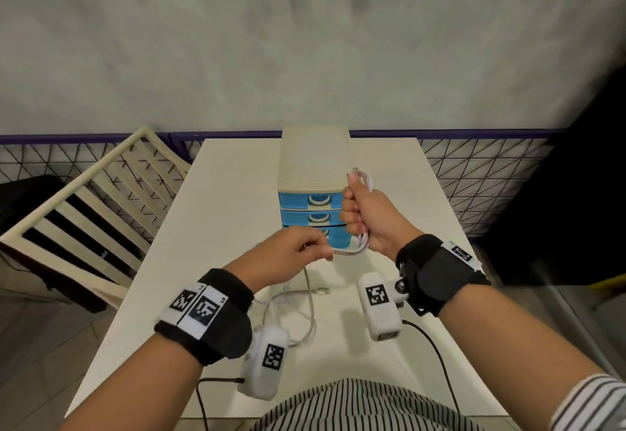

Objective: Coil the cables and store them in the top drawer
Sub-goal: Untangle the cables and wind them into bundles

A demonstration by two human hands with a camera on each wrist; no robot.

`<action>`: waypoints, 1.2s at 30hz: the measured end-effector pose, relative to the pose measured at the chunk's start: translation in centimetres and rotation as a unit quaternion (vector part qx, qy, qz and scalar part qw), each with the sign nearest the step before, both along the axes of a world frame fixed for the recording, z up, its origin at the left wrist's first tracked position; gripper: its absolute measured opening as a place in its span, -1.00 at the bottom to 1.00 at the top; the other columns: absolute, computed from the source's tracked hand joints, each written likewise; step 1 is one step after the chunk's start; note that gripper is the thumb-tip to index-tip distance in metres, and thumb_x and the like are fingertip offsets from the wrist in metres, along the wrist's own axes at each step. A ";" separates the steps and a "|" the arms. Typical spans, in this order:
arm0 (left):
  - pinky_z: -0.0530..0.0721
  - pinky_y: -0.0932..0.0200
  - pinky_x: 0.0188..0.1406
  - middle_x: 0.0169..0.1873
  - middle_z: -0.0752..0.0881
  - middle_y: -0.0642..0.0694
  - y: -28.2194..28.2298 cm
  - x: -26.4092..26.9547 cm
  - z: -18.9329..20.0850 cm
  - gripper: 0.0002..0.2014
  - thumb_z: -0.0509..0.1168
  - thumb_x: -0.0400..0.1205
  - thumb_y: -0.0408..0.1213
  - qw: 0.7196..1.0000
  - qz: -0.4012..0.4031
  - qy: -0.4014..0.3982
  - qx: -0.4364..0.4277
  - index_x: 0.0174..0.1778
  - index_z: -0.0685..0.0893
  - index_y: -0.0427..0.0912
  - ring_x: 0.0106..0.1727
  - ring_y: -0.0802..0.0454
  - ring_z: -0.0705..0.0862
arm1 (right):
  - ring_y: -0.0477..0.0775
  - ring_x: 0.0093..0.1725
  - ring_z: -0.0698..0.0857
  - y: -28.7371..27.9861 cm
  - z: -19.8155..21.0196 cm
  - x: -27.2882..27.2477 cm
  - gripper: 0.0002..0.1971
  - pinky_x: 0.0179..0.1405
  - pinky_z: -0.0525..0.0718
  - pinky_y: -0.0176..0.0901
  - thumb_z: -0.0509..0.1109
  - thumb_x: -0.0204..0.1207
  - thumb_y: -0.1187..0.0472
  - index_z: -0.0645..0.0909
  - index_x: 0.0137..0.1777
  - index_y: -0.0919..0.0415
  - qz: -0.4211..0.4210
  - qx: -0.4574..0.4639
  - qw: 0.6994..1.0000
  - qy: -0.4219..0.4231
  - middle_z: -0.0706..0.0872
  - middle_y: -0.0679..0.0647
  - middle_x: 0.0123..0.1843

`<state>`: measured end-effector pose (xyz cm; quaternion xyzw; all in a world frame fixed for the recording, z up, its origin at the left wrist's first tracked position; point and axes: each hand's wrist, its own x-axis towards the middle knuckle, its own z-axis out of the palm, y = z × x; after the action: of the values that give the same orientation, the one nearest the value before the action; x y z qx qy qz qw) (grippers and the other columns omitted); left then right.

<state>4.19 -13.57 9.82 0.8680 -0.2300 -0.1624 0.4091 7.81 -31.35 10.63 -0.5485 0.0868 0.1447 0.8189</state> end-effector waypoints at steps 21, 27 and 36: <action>0.73 -0.02 -0.31 -0.48 0.75 -0.06 -0.8 0.2 0.2 0.18 0.59 0.19 -0.06 0.980 0.117 -0.154 0.055 0.55 -0.12 0.23 -0.40 -0.03 0.72 | -0.04 -0.57 0.49 1.6 -1.8 -3.4 -0.53 -0.57 0.53 -0.29 0.13 0.72 -0.08 0.58 -0.09 0.36 0.275 -0.184 0.942 -0.058 0.77 0.31 -0.33; 0.56 0.23 -0.31 -0.36 0.61 0.12 -0.3 1.3 0.6 -0.03 0.59 0.27 0.04 0.986 0.158 -0.051 0.036 0.52 0.18 0.07 -0.26 0.06 0.64 | -0.05 -0.37 0.76 1.1 -1.2 -2.2 -0.67 -0.39 0.72 -0.27 0.17 0.74 0.07 0.60 0.00 0.35 0.264 -0.192 0.944 -0.054 0.80 0.13 -0.30; 0.58 0.10 -0.26 -0.48 0.37 0.00 1.3 1.3 0.5 -0.68 -0.06 0.77 -0.14 0.989 0.080 0.104 -0.072 -0.29 0.36 -0.14 -0.47 0.05 0.42 | -0.14 -0.66 0.34 -0.3 -0.5 -0.4 -0.67 -0.68 0.45 -0.33 0.17 0.72 0.02 0.43 -0.25 0.14 0.118 -0.122 0.985 0.000 0.37 -0.10 -0.58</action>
<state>5.49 -12.30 10.32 0.8299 -0.1273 -0.2019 0.5043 7.37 -31.62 10.12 -0.6511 0.0387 0.2289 0.7227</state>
